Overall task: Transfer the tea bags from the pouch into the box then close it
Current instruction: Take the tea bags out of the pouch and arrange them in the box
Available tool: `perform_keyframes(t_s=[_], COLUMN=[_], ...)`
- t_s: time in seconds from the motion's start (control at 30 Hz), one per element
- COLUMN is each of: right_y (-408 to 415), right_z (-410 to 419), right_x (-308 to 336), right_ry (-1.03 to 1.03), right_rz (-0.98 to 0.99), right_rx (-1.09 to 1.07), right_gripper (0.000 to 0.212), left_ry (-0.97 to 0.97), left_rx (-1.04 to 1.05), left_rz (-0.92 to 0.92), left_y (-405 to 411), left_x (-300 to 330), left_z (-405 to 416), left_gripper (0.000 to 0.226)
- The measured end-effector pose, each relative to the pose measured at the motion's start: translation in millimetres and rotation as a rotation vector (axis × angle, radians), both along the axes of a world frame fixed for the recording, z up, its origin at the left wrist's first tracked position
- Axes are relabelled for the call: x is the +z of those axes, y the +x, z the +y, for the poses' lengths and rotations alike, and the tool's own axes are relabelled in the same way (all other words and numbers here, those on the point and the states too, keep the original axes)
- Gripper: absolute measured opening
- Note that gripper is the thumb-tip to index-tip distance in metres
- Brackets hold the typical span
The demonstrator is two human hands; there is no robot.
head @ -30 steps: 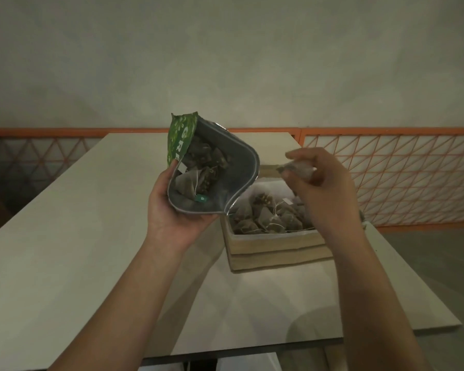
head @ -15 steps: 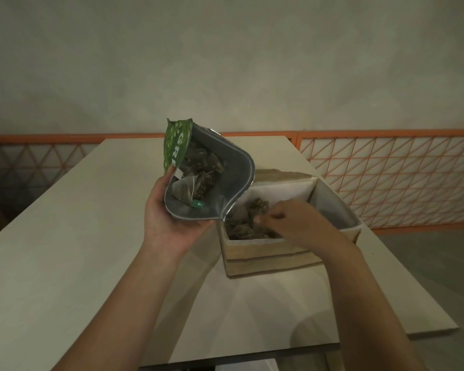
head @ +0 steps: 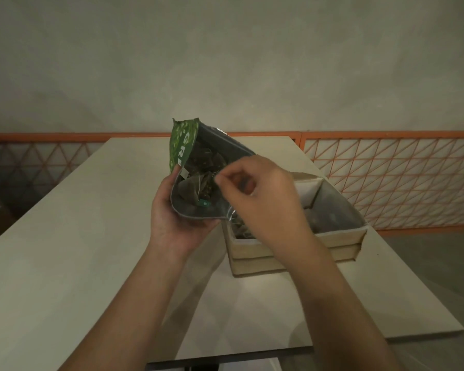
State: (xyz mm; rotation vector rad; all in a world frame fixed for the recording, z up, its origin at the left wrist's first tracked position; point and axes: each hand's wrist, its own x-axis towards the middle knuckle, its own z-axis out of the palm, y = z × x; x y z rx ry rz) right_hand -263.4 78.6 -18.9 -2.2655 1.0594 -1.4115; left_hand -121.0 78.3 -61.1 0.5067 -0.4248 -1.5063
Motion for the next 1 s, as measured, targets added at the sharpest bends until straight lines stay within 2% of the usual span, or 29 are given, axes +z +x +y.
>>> perform_keyframes(t_s=[0.07,0.23,0.33,0.4,0.47,0.57,0.8,1.0], right_y=[18.0,48.2,55.2,55.4,51.9,40.2,-13.8,-60.0], right_z=[-5.4,-17.0,-20.6,-21.7,-20.5,-15.6,-12.6,-28.9], right_x=[-1.5,-3.8,-8.7,-10.3,-9.5,-4.5,16.6,19.0], right_ry=[-0.024,0.062,0.064,0.049,0.049,0.107,0.107,0.111], right_rz=[0.094,0.529,0.637,0.627,0.565,0.306,-0.333,-0.531], right_rx=[-0.019,-0.134,-0.177,-0.163,-0.116,-0.015,0.002,-0.107], right_gripper=[0.012,0.040,0.038,0.030,0.023,0.010,0.017,0.030], left_ry=[-0.005,-0.029,-0.041,-0.039,-0.052,-0.071,-0.032,0.004], left_rx=[0.022,0.036,0.026,0.028,0.031,0.043,0.029,-0.005], left_rz=[0.009,0.034,0.054,0.055,0.043,0.013,-0.007,0.051], left_y=[0.1,-0.1,-1.3,-1.1,-1.0,-0.9,-4.8,-4.0], left_x=[-0.7,-1.6,-1.2,-2.2,-2.5,-2.0,1.4,-1.4], left_z=[1.3,3.5,3.1,1.6,0.6,-1.3,-7.4,-11.4], left_gripper=[0.053,0.041,0.044,0.046,0.042,0.040,0.049,0.048])
